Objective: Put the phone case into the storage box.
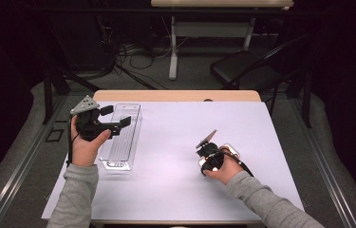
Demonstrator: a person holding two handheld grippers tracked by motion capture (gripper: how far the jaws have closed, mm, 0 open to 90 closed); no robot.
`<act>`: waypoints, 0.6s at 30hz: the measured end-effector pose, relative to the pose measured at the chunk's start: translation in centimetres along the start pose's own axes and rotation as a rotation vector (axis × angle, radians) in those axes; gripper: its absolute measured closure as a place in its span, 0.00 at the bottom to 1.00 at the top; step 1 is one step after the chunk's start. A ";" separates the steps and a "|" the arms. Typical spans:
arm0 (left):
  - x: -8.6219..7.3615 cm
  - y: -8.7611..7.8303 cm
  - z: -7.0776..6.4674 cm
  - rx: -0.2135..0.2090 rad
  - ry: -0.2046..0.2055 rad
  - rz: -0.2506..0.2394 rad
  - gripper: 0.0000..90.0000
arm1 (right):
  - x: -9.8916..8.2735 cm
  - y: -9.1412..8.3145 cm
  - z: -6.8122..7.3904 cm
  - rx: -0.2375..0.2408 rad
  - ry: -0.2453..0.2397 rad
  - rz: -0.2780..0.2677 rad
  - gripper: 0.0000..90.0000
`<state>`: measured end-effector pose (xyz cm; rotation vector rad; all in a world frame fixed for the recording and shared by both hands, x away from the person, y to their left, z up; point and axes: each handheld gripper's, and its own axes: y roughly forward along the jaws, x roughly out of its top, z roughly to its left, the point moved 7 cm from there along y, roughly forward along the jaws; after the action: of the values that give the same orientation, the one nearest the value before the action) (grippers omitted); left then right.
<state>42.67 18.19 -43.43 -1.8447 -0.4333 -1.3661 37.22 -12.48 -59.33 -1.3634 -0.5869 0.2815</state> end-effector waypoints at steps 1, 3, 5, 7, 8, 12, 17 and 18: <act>0.0 0.0 0.0 0.000 0.000 0.000 0.15 | 0.0 0.0 0.0 0.000 0.000 0.000 0.90; 0.0 0.0 0.0 0.000 0.000 -0.001 0.15 | 0.1 0.2 0.1 0.002 0.018 -0.028 0.92; 0.0 0.0 0.0 0.002 -0.002 -0.002 0.15 | 0.1 0.2 -0.1 -0.003 0.013 -0.025 0.94; 0.0 -0.1 0.0 0.003 -0.002 -0.002 0.15 | 0.0 0.1 -0.2 -0.010 0.005 -0.009 0.97; 0.0 -0.1 0.0 0.004 -0.003 -0.003 0.15 | 0.0 0.1 -0.2 -0.013 0.006 0.000 0.97; 0.0 -0.1 0.1 0.005 -0.004 -0.002 0.15 | 0.1 0.2 -0.1 0.001 0.032 -0.022 0.98; 0.0 -0.1 0.1 0.005 -0.007 -0.002 0.15 | 0.1 0.2 -0.2 -0.005 0.022 -0.009 0.98; 0.0 -0.1 0.1 0.005 -0.007 -0.002 0.15 | 0.1 0.1 -0.2 -0.007 0.021 -0.005 0.98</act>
<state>42.71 18.34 -43.42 -1.8460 -0.4422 -1.3584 37.39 -12.57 -59.46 -1.3704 -0.5743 0.2611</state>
